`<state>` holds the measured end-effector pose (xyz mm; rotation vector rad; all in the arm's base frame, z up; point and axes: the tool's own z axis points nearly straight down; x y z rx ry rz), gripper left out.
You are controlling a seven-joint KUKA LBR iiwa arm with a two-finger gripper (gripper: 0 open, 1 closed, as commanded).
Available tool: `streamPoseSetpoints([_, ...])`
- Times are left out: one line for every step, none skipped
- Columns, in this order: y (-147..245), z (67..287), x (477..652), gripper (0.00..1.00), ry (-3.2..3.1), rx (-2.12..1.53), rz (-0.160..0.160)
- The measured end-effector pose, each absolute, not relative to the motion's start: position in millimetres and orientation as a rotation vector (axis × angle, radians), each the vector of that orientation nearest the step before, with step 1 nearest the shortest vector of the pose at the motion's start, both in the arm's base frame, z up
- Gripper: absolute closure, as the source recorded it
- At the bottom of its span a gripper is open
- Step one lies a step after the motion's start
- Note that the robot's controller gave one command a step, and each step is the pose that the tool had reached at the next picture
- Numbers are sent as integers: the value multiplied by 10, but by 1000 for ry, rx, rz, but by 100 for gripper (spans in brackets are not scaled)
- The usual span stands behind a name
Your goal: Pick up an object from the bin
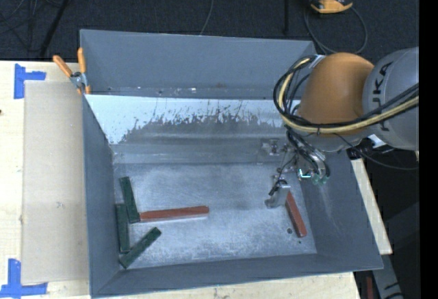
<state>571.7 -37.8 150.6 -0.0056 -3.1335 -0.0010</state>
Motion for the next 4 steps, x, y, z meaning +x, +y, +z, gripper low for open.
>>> streamPoseSetpoints([369, 1016, 5765, 0, -3134, 118, -6])
streamPoseSetpoints([972, 672, 5656, 0, -3134, 105, -5])
streamPoseSetpoints([932, 695, 5673, 100, -3138, 100, 0])
streamPoseSetpoints([1079, 691, 5279, 100, -3113, -396, 1])
